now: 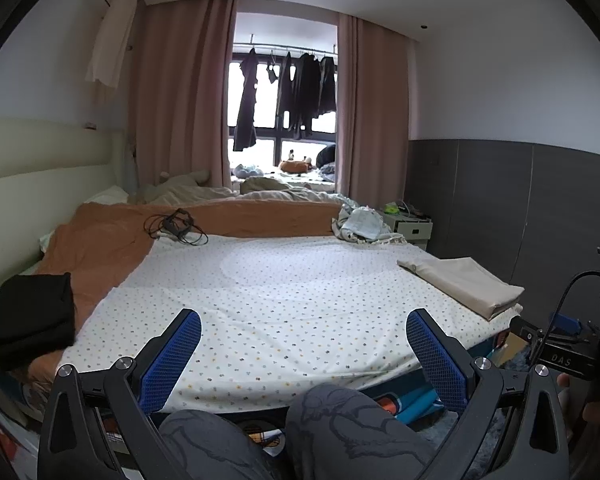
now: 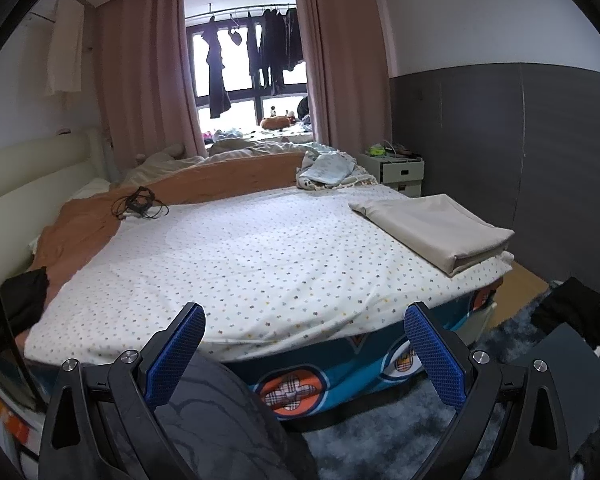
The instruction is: Fold large clothes
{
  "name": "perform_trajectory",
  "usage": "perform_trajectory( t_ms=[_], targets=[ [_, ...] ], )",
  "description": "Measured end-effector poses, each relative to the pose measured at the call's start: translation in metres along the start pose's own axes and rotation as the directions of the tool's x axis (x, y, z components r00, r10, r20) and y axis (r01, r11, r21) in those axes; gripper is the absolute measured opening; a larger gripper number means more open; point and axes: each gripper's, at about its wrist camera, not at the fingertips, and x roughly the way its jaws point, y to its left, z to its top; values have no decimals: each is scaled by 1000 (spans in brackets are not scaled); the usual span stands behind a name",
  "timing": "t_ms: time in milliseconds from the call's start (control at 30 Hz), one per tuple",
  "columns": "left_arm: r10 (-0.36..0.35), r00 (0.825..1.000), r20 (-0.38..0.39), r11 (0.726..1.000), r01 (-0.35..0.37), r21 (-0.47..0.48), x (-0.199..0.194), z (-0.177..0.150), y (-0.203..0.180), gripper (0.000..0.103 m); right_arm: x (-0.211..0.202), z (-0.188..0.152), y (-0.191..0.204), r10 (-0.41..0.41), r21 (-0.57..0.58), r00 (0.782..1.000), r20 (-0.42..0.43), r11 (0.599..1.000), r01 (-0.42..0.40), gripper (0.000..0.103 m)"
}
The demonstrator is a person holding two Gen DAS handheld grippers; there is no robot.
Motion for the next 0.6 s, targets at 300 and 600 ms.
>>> perform_trajectory(
  t_ms=[300,600],
  targets=[
    [-1,1000,0,1000,1,-2,1,0,0,102,-2,0,1,15,6,1000,9,1000,-16,101],
    [-2,1000,0,1000,2,-4,1,-1,-2,103,0,-2,2,22,10,1000,11,1000,-22,101]
  ],
)
